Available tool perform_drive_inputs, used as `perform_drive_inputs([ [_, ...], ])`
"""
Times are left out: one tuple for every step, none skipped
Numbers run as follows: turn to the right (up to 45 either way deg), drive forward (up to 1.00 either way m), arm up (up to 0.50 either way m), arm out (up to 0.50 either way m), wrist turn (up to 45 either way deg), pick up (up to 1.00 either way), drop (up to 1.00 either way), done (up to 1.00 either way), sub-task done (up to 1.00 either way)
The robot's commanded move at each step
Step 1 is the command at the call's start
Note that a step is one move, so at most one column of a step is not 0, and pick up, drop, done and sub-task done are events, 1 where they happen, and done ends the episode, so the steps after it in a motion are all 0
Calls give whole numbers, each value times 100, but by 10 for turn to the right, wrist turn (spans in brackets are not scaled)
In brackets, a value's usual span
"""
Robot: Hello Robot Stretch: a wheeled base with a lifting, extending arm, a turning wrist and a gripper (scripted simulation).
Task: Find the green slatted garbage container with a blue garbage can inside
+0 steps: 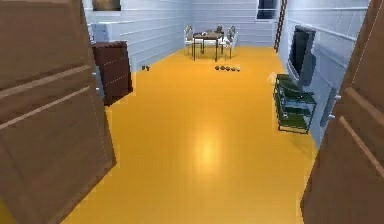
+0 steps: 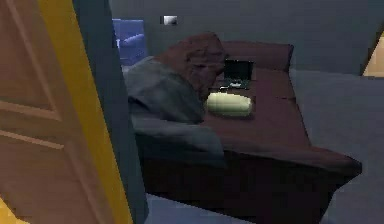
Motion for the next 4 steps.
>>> perform_drive_inputs([
  [0, 20, 0, 0, 0, 0, 0, 0, 0],
  [120, 0, 0, 0, 0, 0, 0, 0, 0],
  [0, 100, 0, 0, 0, 0, 0, 0, 0],
  [0, 100, 0, 0, 0, 0, 0, 0, 0],
])
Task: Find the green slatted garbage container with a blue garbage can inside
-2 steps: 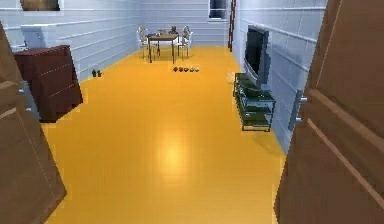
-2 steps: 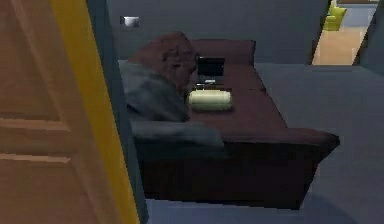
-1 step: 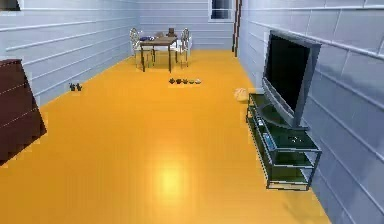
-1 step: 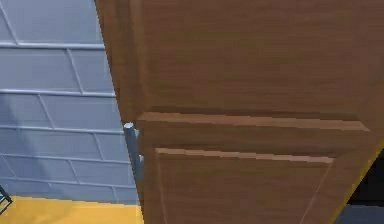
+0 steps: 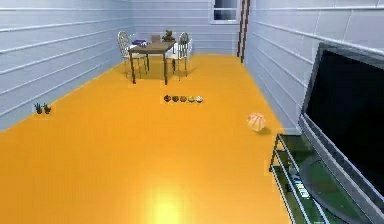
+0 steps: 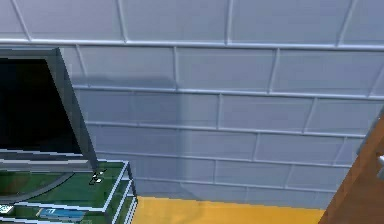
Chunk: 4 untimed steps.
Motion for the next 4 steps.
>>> perform_drive_inputs([
  [0, 10, 0, 0, 0, 0, 0, 0, 0],
  [30, 0, 0, 0, 0, 0, 0, 0, 0],
  [0, 100, 0, 0, 0, 0, 0, 0, 0],
  [0, 100, 0, 0, 0, 0, 0, 0, 0],
])
